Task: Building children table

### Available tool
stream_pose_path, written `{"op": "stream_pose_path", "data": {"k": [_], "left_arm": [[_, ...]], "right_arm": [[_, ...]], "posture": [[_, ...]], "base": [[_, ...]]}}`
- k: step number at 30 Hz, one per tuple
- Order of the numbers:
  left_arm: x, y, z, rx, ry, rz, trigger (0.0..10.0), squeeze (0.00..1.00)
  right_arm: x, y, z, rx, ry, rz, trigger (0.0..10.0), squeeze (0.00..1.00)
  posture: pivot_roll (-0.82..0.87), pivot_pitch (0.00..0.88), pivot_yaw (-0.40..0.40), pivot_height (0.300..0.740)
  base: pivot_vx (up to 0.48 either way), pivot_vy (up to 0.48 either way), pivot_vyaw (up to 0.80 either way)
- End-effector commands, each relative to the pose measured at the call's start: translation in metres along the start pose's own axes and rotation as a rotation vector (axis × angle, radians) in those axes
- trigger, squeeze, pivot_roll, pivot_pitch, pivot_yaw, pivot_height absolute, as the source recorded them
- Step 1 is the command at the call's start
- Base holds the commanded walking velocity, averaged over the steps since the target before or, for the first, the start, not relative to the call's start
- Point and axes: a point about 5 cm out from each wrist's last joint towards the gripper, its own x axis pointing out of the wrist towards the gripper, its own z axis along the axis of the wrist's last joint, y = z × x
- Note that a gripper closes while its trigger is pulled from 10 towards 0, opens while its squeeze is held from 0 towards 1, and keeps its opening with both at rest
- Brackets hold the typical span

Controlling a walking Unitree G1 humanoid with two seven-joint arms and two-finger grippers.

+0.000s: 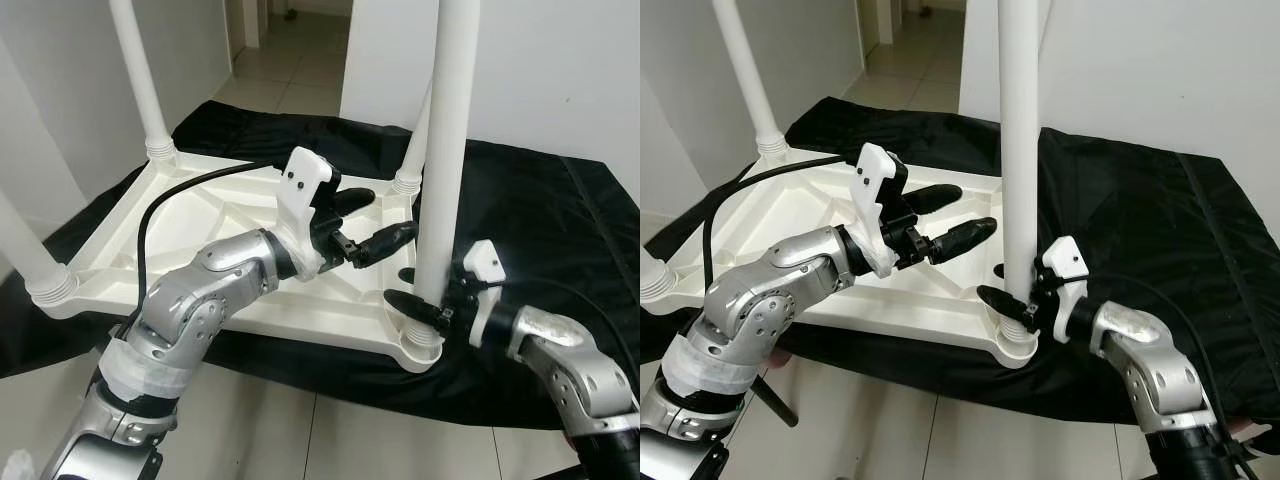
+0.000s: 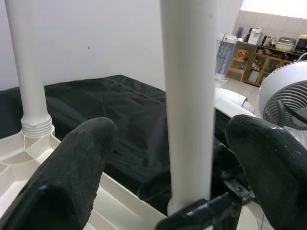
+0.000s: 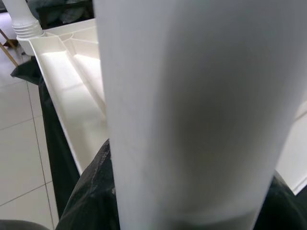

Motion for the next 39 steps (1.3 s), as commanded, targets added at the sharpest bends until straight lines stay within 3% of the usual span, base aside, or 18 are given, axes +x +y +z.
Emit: {"op": "stream_pose_path", "data": {"k": [1, 14, 17, 22, 25, 28, 29, 30, 31, 39], "left_arm": [[-0.002, -0.019, 0.002, 0.027, 0.027, -0.419, 10.0, 0.00], [0.000, -0.011, 0.012, 0.016, 0.033, -0.451, 10.0, 0.00], [0.002, -0.014, 0.026, -0.028, -0.018, -0.531, 10.0, 0.00], [0.002, -0.015, 0.028, -0.042, -0.022, -0.553, 10.0, 0.00], [0.003, -0.016, 0.032, -0.106, -0.041, -0.587, 10.0, 0.00], [0.003, -0.015, 0.033, -0.121, -0.045, -0.592, 10.0, 0.00], [0.004, -0.014, 0.035, -0.149, -0.056, -0.605, 4.2, 0.00], [0.004, -0.014, 0.035, -0.149, -0.056, -0.605, 4.2, 0.00], [0.002, -0.015, 0.036, -0.172, -0.063, -0.624, 0.0, 0.00], [0.000, -0.014, 0.038, -0.203, -0.066, -0.644, 0.0, 0.00]], "right_arm": [[0.005, 0.000, 0.000, -0.004, 0.007, 0.025, 10.0, 0.00], [0.024, 0.010, 0.003, -0.004, 0.040, 0.241, 10.0, 0.00], [0.030, 0.015, 0.001, -0.008, 0.061, 0.322, 10.0, 0.00], [0.032, 0.018, 0.000, -0.004, 0.060, 0.349, 10.0, 0.00], [0.034, 0.021, 0.000, -0.005, 0.064, 0.364, 10.0, 0.00], [0.034, 0.021, -0.001, -0.006, 0.065, 0.366, 10.0, 0.00], [0.035, 0.021, -0.001, -0.005, 0.064, 0.369, 10.0, 0.00], [0.035, 0.021, -0.001, -0.005, 0.064, 0.369, 10.0, 0.00], [0.035, 0.022, -0.001, -0.003, 0.064, 0.371, 10.0, 0.00], [0.034, 0.023, -0.001, -0.008, 0.075, 0.384, 10.0, 0.00]], "posture": [[-0.03, 0.000, -0.051, 0.740], [-0.02, 0.000, -0.051, 0.740], [-0.02, 0.000, -0.048, 0.740], [-0.02, 0.000, -0.045, 0.740], [-0.02, 0.000, -0.041, 0.740], [-0.02, 0.000, -0.041, 0.740], [-0.02, 0.000, -0.040, 0.740], [-0.02, 0.000, -0.040, 0.740], [-0.02, 0.000, -0.042, 0.740], [-0.03, 0.000, -0.048, 0.740]], "base": [[0.000, 0.000, 0.00], [0.000, 0.000, 0.00], [0.000, 0.000, 0.00], [0.000, 0.000, 0.00], [0.000, 0.000, 0.00], [0.000, 0.000, 0.00], [0.000, 0.000, 0.00], [0.000, 0.000, 0.00], [0.000, 0.000, 0.00], [0.000, 0.000, 0.00]]}}
